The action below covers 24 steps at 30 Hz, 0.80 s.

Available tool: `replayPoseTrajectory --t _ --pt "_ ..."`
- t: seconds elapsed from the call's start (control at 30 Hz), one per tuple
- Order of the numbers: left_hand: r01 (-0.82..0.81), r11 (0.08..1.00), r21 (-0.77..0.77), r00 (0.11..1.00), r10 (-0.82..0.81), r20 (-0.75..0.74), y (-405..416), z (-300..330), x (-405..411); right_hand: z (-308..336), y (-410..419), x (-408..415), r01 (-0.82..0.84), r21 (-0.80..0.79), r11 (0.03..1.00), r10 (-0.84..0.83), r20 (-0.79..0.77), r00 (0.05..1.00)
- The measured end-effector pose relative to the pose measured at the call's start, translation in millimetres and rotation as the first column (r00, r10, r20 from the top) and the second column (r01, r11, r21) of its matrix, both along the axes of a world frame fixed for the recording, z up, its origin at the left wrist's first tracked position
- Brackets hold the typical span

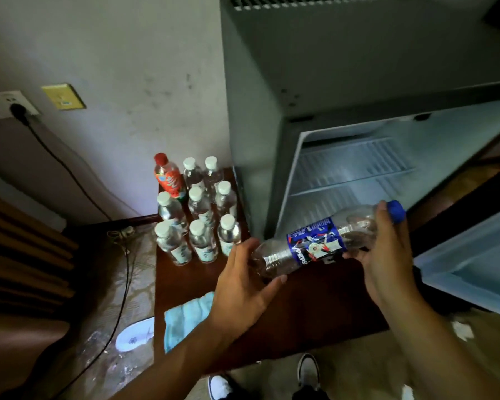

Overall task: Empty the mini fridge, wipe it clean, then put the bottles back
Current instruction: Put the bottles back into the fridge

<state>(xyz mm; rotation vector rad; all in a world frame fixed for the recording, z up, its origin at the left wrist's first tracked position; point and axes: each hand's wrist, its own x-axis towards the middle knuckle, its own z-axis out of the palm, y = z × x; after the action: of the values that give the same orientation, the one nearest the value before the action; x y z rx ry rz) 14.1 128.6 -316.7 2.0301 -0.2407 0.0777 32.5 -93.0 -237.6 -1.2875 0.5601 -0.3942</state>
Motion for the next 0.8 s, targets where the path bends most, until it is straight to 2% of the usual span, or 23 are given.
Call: replayPoseTrajectory --t 0.2,0.47,0.63,0.8 --pt "-0.027 1.0 0.002 0.999 0.027 0.042 -57 20 5 10 -69 21 -0.033 0.042 0.999 0.033 0.011 0.999" --pt "-0.165 0.972 0.165 0.977 0.138 0.163 -117 61 31 19 -138 71 -0.159 0.046 0.986 0.157 0.046 0.986" --pt "-0.257 0.957 0.137 0.964 0.243 0.11 -142 75 53 16 -147 98 -0.238 0.111 0.965 0.232 0.065 0.97" --pt "-0.359 0.922 0.148 0.933 0.348 0.092 -150 89 78 14 -144 125 -0.28 -0.024 0.96 0.28 0.028 0.959"
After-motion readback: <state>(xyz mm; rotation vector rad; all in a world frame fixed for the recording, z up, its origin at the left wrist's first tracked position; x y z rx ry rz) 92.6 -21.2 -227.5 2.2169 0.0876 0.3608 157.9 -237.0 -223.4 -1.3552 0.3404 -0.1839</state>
